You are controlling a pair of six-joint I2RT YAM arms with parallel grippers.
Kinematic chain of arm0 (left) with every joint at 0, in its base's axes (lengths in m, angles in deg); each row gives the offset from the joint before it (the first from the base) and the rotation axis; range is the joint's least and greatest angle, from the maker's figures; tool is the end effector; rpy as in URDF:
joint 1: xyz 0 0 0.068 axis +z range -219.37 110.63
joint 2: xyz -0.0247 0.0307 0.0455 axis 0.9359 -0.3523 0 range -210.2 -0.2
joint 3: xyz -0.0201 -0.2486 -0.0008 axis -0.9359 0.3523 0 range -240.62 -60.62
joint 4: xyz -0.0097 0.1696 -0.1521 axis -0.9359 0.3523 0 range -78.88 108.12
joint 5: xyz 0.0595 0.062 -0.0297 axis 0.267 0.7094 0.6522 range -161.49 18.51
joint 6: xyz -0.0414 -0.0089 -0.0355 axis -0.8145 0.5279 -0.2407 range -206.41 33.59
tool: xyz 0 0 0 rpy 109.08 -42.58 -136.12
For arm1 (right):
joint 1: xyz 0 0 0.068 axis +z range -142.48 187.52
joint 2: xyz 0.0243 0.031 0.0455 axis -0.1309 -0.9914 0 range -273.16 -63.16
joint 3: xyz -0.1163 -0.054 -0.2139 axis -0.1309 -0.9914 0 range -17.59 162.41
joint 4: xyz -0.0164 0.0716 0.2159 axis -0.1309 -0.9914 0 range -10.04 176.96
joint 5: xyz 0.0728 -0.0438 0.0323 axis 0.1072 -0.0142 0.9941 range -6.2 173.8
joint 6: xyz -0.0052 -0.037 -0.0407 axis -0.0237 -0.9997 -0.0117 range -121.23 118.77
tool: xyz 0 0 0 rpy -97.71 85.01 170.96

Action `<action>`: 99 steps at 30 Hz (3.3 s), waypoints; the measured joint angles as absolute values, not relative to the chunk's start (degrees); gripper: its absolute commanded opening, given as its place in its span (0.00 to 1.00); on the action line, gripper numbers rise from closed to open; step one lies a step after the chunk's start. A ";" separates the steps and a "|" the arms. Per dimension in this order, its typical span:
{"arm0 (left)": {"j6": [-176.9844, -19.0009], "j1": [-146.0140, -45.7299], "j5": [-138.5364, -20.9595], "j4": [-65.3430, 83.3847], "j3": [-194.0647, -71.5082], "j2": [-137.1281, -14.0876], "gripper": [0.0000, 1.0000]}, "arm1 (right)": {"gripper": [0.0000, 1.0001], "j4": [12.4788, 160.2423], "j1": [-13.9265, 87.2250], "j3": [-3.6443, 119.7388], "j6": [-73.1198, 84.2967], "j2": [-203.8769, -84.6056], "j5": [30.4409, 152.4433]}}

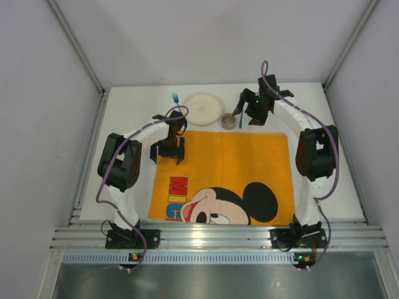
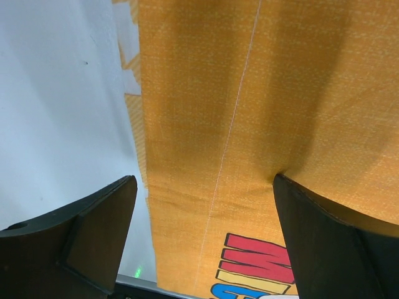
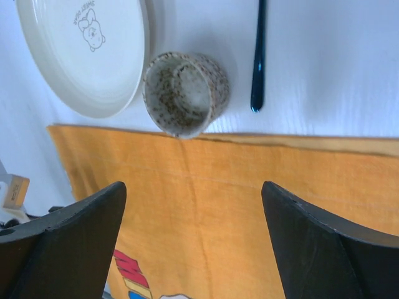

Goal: Set the dinner table for one person

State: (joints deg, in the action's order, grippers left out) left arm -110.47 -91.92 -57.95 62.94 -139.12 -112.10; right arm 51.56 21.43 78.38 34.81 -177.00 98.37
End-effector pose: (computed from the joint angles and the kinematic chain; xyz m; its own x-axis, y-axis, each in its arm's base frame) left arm 0.3046 -0.1168 0.1608 -0.9850 -0.0201 -0.1713 -0.0512 0.9825 0.1789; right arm 0.3862 0.1055 0.2374 -0.8518 0.3757 -0.3650 0.1515 0.8438 0.5149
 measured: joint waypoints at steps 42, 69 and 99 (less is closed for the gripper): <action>-119.23 -84.09 -47.85 67.88 -135.29 -100.78 0.99 | 0.00 39.32 27.10 107.16 30.17 -199.71 78.00; -115.01 -84.07 -63.30 54.74 -174.70 -123.73 0.95 | 0.64 51.80 22.40 52.19 29.91 -166.05 75.35; -117.83 -84.01 -67.69 48.47 -193.06 -145.54 0.00 | 0.86 45.11 19.62 65.70 26.41 -161.99 77.45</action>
